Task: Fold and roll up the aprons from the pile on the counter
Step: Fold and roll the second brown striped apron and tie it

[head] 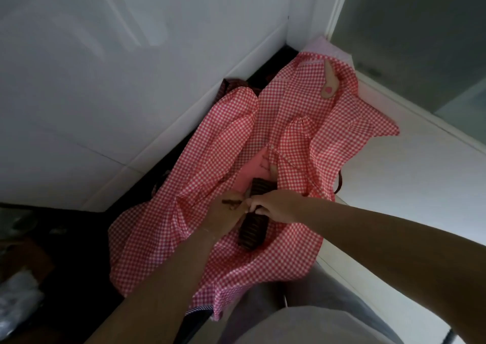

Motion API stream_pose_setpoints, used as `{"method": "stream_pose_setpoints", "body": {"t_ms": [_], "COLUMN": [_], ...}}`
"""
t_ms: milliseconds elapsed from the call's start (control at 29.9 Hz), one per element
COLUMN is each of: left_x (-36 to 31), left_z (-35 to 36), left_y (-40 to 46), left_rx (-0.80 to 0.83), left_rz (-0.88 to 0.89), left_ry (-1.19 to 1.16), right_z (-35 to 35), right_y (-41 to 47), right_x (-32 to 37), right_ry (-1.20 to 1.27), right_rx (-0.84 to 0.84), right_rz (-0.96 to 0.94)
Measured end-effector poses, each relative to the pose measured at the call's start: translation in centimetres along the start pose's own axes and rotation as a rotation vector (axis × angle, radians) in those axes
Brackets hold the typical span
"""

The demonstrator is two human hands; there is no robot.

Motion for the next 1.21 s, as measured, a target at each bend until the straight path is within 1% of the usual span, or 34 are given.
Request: {"method": "stream_pose_setpoints", "body": {"t_ms": [100,167,234,301,368,402,435,469,569,636,703,770,837,937,1004,1071,1105,1138,1205], "left_x": [0.1,-0.6,-1.8,-2.5,-3.2,-3.3,-3.2,-3.1,-2.4,-2.1,-2.0,-2.2,-2.4,-2.6,-2.2,-2.3,-2.6,-2.8,-3.0], "left_z": [-0.3,-0.6,-0.6,-0.3,0.3,0.6,0.7,0.6,0.2,0.0,-0.1,-0.1,0.0,0.8,1.3,1.2,1.2,1.3,1.5], "left_y": [0.7,0.9,1.4,2.1,2.6,2.8,2.9,3.0,3.2,3.4,3.9,4.3,4.6,4.4,4.2,4.0,4.2,4.2,4.1], "left_rx": [-0.045,-0.080,-0.071,-0.022,0.054,0.073,0.081,0.084,0.084,0.099,0.109,0.110,0.114,0.189,0.209,0.183,0.172,0.164,0.124], "left_rz": [-0.045,-0.011,0.028,0.078,0.186,0.229,0.240,0.205,0.068,-0.026,-0.054,-0.017,-0.001,0.012,0.021,0.033,0.054,0.076,0.089], "left_ry": [-0.133,-0.176,-0.190,-0.071,0.151,0.221,0.237,0.203,-0.051,-0.160,-0.105,0.085,0.220,0.227,0.244,0.283,0.288,0.276,0.221], "right_z": [-0.2,-0.6,-1.5,-2.3,-2.8,-3.0,-3.0,-3.1,-2.9,-2.8,-2.5,-2.2,-2.1,-1.4,-1.6,-2.5,-3.0,-3.1,-3.2], "right_y": [-0.1,0.0,0.4,0.9,1.5,1.7,2.0,2.2,2.8,3.1,3.3,3.3,3.1,2.5,2.1,1.4,1.3,1.1,0.8], "right_x": [-0.2,-0.5,-0.9,-1.0,-0.6,-0.4,-0.4,-0.4,-1.0,-1.2,-1.1,-1.1,-1.2,-1.5,-2.1,-2.2,-1.9,-1.3,0.3], "right_ry": [0.027,0.007,-0.026,-0.033,-0.018,-0.015,-0.008,0.000,0.035,0.054,0.094,0.133,0.130,0.116,0.201,0.275,0.243,0.204,0.143], "right_rx": [0.001,-0.013,-0.034,-0.037,-0.048,-0.048,-0.041,-0.029,0.003,0.026,0.059,0.059,0.011,-0.063,-0.141,-0.258,-0.291,-0.289,-0.320], "right_rz": [0.072,0.114,0.154,0.159,0.149,0.156,0.170,0.184,0.196,0.213,0.258,0.301,0.329,0.381,0.452,0.481,0.461,0.422,0.274]}}
Point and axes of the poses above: each hand's wrist, its own y-axis towards the middle knuckle, its own z-axis out of the palm, x = y × z, the point moved 6 cm from there along y, towards the middle knuckle, and after that the axes turned 3 degrees about z, right-handed, at the moved point
